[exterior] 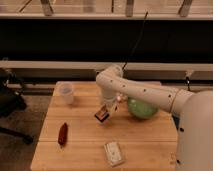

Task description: Place the eraser on the white sponge

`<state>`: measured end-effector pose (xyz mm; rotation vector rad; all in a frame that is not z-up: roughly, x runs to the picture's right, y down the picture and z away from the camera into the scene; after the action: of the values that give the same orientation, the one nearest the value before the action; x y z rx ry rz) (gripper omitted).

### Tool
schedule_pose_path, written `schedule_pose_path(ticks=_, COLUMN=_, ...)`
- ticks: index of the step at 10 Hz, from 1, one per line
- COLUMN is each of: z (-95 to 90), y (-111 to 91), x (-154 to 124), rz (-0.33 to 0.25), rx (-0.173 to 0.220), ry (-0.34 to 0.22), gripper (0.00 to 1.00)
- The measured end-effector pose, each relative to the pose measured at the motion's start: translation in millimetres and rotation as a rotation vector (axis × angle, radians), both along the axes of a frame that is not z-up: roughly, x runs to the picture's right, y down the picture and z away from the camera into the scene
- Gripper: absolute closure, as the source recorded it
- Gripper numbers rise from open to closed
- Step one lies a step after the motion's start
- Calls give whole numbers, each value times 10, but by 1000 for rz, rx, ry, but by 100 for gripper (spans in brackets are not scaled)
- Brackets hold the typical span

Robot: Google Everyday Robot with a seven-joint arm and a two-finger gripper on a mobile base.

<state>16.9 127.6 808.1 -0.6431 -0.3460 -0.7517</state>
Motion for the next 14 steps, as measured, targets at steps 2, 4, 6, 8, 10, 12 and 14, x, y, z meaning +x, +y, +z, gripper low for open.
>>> schedule_pose_path(ticks=2, z=-157, y=127, x=70, rz=-4, rx=3, ry=-10, gripper=100)
schedule_pose_path(ticks=4, z=-293, y=229, x=153, rz=-3, rx=6, ry=-14, gripper=100)
schedule_pose_path(ticks=6, z=-402, y=323, x=228, rz=-1, rx=6, ry=-15, gripper=100)
schedule_pose_path(ticks=8, z=-472, y=460, x=345, rz=8, rx=-5, ry=-4, gripper=100)
schedule_pose_path(ticks=10, z=-512, y=618, x=380, rz=7, rx=-17, ry=4, gripper=100)
schedule_pose_path(ticks=12, z=-498, y=721, x=390, rz=3, rx=-12, ry=-4, gripper=100)
schedule_pose_path(ticks=14, z=-521, y=867, x=414, rz=-3, rx=-4, ry=-23, gripper=100)
